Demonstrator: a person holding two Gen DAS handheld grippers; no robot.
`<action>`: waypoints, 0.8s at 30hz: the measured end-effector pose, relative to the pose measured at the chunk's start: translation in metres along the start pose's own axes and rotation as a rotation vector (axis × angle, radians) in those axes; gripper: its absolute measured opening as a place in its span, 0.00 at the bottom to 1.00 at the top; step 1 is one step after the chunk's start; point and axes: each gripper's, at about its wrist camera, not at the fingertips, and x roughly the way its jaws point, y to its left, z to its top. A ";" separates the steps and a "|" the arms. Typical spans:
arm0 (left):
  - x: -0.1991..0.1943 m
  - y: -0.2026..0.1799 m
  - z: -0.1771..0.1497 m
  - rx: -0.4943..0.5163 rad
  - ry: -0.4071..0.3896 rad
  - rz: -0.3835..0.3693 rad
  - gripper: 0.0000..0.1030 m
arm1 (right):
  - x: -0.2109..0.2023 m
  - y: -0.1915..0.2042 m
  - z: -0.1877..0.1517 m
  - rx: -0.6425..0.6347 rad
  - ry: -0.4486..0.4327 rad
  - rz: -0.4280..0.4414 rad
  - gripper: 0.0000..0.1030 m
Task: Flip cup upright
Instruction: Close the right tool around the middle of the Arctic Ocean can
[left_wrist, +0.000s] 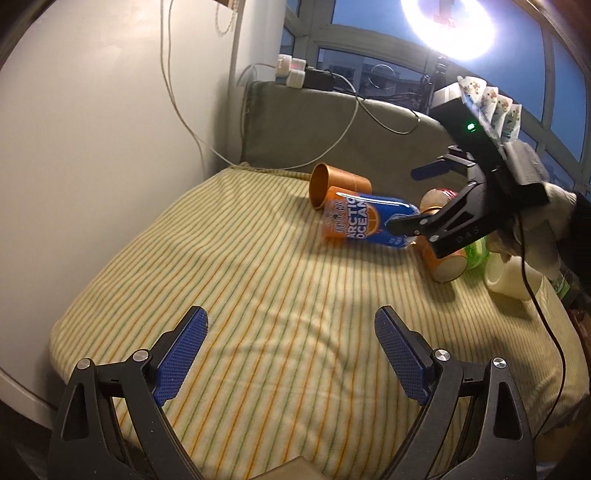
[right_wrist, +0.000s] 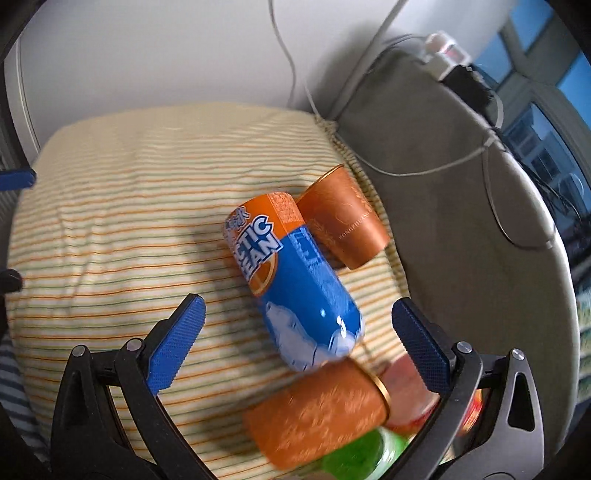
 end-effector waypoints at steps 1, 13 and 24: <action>0.000 0.002 0.001 -0.005 -0.001 0.000 0.89 | 0.005 0.000 0.003 -0.020 0.015 -0.001 0.99; 0.003 0.016 0.005 -0.042 -0.004 0.022 0.89 | 0.062 0.002 0.017 -0.163 0.153 -0.015 0.86; -0.001 0.019 0.005 -0.043 -0.013 0.030 0.89 | 0.063 0.014 0.018 -0.195 0.160 -0.028 0.65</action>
